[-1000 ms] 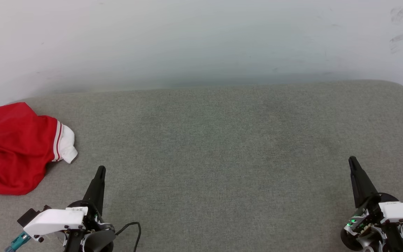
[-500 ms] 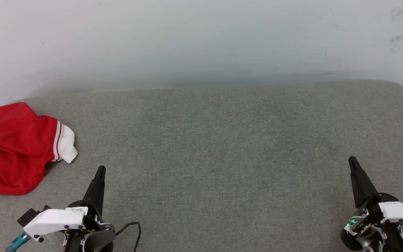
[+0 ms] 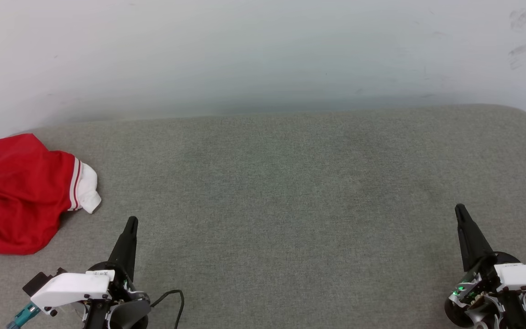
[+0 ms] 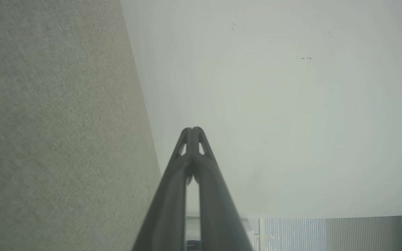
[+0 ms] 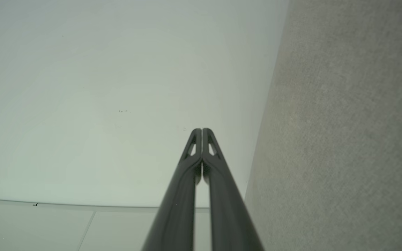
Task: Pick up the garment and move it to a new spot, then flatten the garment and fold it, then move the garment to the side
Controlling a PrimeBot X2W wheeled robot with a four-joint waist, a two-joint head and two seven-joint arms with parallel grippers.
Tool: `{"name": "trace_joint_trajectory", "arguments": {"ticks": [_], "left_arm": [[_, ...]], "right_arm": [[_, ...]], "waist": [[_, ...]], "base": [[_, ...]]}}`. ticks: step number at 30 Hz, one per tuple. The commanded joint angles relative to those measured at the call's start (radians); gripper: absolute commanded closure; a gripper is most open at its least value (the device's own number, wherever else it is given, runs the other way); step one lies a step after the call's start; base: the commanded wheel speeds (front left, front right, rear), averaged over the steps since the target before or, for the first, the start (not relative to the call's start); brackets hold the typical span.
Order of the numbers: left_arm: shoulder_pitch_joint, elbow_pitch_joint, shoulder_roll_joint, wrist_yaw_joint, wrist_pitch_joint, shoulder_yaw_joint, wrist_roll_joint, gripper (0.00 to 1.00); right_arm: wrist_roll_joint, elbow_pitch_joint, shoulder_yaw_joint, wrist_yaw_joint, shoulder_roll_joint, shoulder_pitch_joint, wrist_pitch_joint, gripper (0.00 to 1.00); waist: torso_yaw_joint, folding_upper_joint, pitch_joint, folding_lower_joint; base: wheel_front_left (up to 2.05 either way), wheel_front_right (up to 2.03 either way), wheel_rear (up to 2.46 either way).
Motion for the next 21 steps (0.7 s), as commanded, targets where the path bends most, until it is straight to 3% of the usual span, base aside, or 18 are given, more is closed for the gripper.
{"name": "trace_joint_trajectory", "arguments": {"ticks": [1, 15, 16, 21], "left_arm": [[-0.006, 0.000, -0.001, -0.003, 0.002, 0.003, 0.001, 1.00], [-0.006, 0.000, -0.001, -0.003, 0.002, 0.003, 0.001, 1.00], [-0.006, 0.000, -0.001, -0.003, 0.002, 0.003, 0.001, 0.00], [0.024, 0.019, -0.002, 0.000, -0.009, -0.006, 0.005, 0.00]], "right_arm": [[-0.004, 0.001, 0.001, 0.000, 0.003, -0.010, 0.000, 1.00], [-0.004, 0.001, 0.001, 0.000, 0.003, -0.010, 0.000, 1.00], [-0.004, 0.001, 0.001, 0.000, 0.003, -0.010, 0.000, 0.00], [-0.005, 0.019, 0.009, 0.000, 0.001, 0.024, -0.009, 0.00]], "waist": [[0.000, -0.0001, 0.000, 0.0000], [0.000, -0.0001, 0.000, 0.0000], [0.000, -0.0001, 0.000, 0.0000], [0.000, -0.0001, 0.001, 0.0000]], "base": [[0.00, 0.00, 0.00], [0.00, 0.00, 0.00], [0.00, 0.00, 0.00], [0.00, 0.00, 0.00]]}}
